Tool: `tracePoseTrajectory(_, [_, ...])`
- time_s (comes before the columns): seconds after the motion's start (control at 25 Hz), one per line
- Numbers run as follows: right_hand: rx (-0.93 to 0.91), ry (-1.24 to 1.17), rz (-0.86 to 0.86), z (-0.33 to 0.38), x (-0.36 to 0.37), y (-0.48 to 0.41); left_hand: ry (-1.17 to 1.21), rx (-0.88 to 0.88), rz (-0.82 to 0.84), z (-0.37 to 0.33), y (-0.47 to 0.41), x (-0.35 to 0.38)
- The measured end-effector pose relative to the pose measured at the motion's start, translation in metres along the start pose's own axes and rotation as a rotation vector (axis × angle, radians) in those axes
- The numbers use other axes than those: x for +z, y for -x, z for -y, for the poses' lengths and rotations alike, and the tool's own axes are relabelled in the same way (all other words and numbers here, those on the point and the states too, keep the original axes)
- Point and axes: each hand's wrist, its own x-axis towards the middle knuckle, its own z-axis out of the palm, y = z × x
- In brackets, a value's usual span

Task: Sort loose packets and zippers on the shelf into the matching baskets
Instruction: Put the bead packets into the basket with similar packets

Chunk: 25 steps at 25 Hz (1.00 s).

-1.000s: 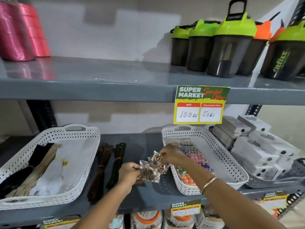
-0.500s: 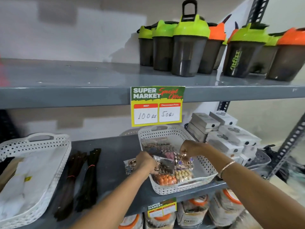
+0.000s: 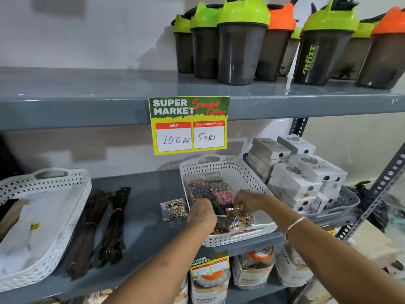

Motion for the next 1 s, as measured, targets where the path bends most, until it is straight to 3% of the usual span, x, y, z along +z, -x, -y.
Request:
tracePoseTrajectory(0.04, [-0.001,-0.002,0.002,-0.001,-0.001,0.000,-0.037,0.018,0.017,-0.003,0.003,-0.001])
tracePoseTrajectory(0.12, [0.052,-0.239,0.008,-0.001,-0.005,-0.003,-0.086,0.060,0.025,-0.008,0.009,-0.006])
tracePoseTrajectory(0.2, [0.133,-0.549,-0.086,0.007,-0.012,-0.005,-0.023,0.069,0.003,-0.011,0.009,-0.018])
tracePoseTrajectory(0.28, [0.109,-0.664,-0.188,0.020,-0.019,-0.009,0.078,0.088,-0.050,0.002,-0.003,-0.038])
tracePoseTrajectory(0.36, [0.014,-0.574,-0.241,0.043,-0.024,-0.011,0.239,0.031,-0.075,0.028,-0.026,-0.061])
tracePoseTrajectory(0.44, [-0.137,-0.310,-0.330,0.078,-0.026,-0.016,0.357,-0.128,-0.126,0.066,-0.050,-0.076])
tracePoseTrajectory(0.56, [-0.258,-0.187,-0.304,0.130,-0.019,-0.044,0.311,-0.285,-0.158,0.118,-0.067,-0.069])
tracePoseTrajectory(0.64, [-0.222,-0.270,-0.258,0.159,-0.007,-0.072,0.308,-0.317,-0.164,0.134,-0.073,-0.051])
tracePoseTrajectory(0.72, [-0.182,-0.144,-0.298,0.176,0.006,-0.099,0.424,-0.335,-0.173,0.135,-0.080,-0.039])
tracePoseTrajectory(0.8, [-0.166,-0.013,-0.166,0.180,0.020,-0.114,0.456,-0.329,-0.152,0.127,-0.086,-0.033])
tracePoseTrajectory(0.88, [-0.088,-0.041,-0.105,0.186,0.025,-0.119,0.450,-0.303,-0.181,0.119,-0.093,-0.028])
tracePoseTrajectory(1.0, [-0.057,0.117,0.032,0.185,0.025,-0.131,0.512,-0.373,-0.212,0.116,-0.103,-0.016])
